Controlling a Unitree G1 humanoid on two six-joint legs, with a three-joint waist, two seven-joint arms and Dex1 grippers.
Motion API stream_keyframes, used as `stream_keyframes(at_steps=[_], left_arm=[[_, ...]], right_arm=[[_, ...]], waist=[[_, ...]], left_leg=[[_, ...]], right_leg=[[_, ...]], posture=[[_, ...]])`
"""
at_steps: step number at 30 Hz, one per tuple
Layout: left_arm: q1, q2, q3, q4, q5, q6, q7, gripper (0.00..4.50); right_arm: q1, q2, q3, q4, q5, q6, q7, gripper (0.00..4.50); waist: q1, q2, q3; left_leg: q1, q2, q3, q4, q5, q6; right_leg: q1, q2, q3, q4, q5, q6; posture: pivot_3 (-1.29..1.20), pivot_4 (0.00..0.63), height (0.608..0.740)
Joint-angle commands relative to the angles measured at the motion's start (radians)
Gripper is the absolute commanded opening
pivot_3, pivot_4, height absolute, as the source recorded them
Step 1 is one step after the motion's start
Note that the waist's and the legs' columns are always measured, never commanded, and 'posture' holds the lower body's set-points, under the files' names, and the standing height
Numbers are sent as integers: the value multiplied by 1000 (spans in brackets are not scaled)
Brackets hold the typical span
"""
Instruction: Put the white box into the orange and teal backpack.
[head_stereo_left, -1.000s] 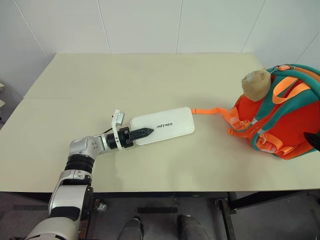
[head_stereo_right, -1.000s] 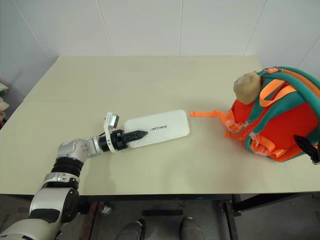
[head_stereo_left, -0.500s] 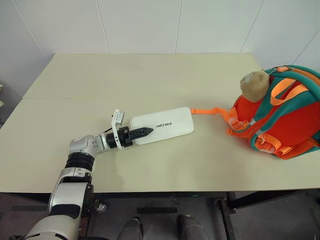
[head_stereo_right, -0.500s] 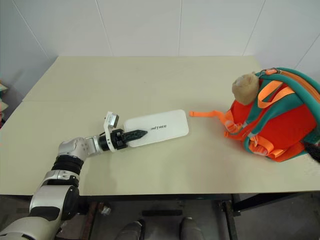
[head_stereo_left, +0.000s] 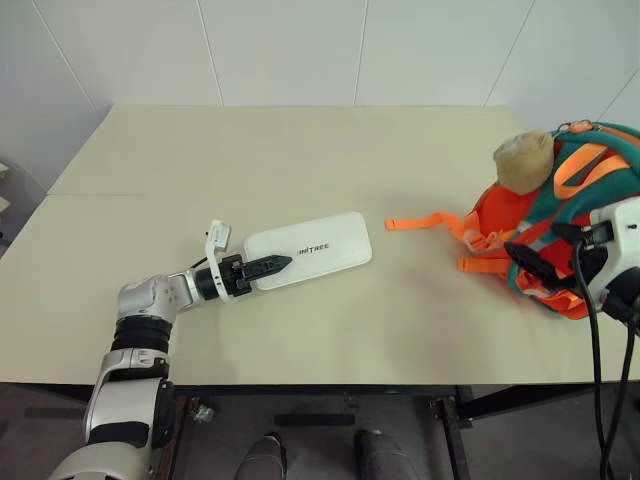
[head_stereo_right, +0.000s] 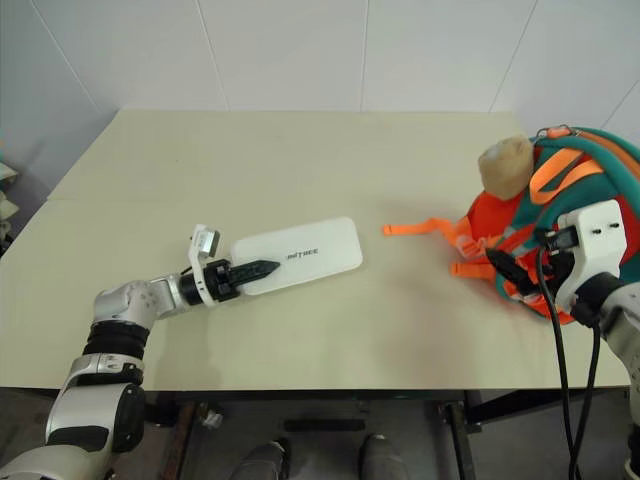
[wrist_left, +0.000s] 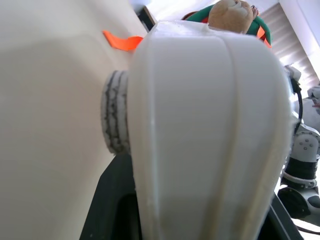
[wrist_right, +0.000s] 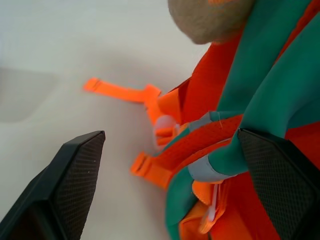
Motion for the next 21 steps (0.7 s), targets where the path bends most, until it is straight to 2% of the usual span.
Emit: stream_keyframes(at_steps=[1,5,11,21], left_arm=[[24,20,52,-86,-48,22,25,1271],[55,21,75,-137,-68,41,48,1271],[73,18,81,-148,-76,38,64,1271],[50,8,62,-122,-67,29,54,1271]], right_arm=[[-53,-11,15,27,-15,-30,-17,4478],[-58,-31,19,-7,14,17,2,4478],[14,-54,-65,-106,114,103,43,4478],[53,-36,-121,-151,161,199,-28,4478]], waist=[[0,0,0],[3,0,0],[2,0,0],[-1,0,0]], left_leg=[[0,0,0,0,0,0],[0,0,0,0,-1,0],[0,0,-1,0,-1,0],[0,0,0,1,-1,0]], right_leg=[[0,0,0,0,0,0],[0,0,0,0,0,0],[0,0,0,0,0,1],[0,0,0,0,0,0]], posture=[[0,150,740],[0,150,740],[0,150,740],[0,150,740]])
